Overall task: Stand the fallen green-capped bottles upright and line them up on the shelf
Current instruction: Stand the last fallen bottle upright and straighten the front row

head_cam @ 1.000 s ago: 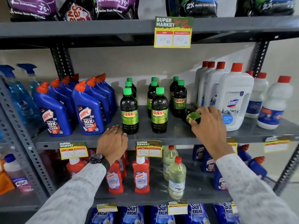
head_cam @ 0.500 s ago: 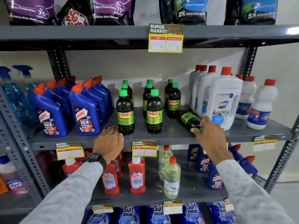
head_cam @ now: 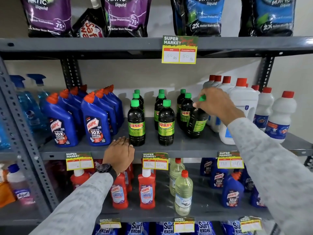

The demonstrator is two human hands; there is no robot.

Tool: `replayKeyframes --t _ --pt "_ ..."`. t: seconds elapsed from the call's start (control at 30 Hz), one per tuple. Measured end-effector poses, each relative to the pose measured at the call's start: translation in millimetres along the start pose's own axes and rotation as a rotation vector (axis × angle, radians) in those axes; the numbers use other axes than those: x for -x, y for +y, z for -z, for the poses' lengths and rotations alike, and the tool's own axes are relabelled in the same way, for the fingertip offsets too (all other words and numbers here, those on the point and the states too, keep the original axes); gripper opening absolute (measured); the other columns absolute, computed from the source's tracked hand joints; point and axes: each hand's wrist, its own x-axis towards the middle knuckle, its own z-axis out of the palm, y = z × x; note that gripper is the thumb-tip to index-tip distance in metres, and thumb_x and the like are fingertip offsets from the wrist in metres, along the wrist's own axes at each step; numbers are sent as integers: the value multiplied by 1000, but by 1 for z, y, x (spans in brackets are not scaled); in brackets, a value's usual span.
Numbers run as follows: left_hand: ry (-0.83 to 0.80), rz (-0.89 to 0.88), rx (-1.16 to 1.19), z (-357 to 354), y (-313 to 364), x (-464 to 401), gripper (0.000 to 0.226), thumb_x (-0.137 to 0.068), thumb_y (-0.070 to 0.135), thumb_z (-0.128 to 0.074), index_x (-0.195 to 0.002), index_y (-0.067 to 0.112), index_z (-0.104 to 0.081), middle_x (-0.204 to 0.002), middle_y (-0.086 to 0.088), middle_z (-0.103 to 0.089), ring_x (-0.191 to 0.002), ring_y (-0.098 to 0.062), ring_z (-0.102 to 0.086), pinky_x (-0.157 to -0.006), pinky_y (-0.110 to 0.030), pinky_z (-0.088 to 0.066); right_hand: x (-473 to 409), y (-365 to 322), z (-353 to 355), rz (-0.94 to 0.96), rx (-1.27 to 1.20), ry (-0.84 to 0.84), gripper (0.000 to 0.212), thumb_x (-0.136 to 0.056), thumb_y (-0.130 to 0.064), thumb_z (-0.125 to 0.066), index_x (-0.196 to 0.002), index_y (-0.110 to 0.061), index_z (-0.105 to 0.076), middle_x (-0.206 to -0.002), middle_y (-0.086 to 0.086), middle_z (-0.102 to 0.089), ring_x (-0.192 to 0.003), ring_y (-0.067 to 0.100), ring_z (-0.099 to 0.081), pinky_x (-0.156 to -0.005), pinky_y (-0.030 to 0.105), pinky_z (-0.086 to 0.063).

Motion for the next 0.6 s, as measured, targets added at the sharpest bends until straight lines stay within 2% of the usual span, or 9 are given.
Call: replayKeyframes --t 0.1,0.2,0.43,0.53,0.6 --pt "-11 -1 -17 -2 -1 -1 75 -95 46 -13 -143 5 -53 -150 -16 -54 -141 -28 -48 -122 -43 -29 -15 -2 -13 -21 -23 -87 44 -85 -44 -75 -117 -15 -68 -115 13 -68 -108 35 -61 -79 36 -44" --pt "-3 -16 -20 -2 -3 -1 76 -96 46 -11 -143 4 -53 -149 -16 -54 -140 -28 -48 -121 -44 -30 -21 -3 -26 -17 -15 -105 50 -85 -48 -72 -122 -15 -67 -120 12 -68 -109 35 -63 -83 38 -48" --pt "5 -4 -4 -3 -1 0 76 -96 47 -11 -144 5 -52 -149 -15 -54 -140 -27 -48 -121 -43 -31 -14 2 -41 5 -9 -25 55 -85 -60 -64 -127 -25 -63 -116 9 -69 -106 34 -65 -75 37 -49" --pt "5 0 -10 -3 -1 -1 77 -96 48 -10 -143 5 -53 -148 -16 -55 -139 -28 -50 -120 -43 -32 -4 6 -44 37 21 56 57 -87 -68 -58 -127 -27 -61 -113 10 -71 -105 35 -65 -77 41 -51" --pt "8 3 -10 -3 -1 -1 76 -96 47 -11 -143 5 -54 -148 -16 -55 -139 -28 -50 -120 -42 -32 6 9 -49 25 4 87 67 -86 -75 -54 -133 -28 -56 -118 8 -70 -108 35 -66 -80 42 -52"
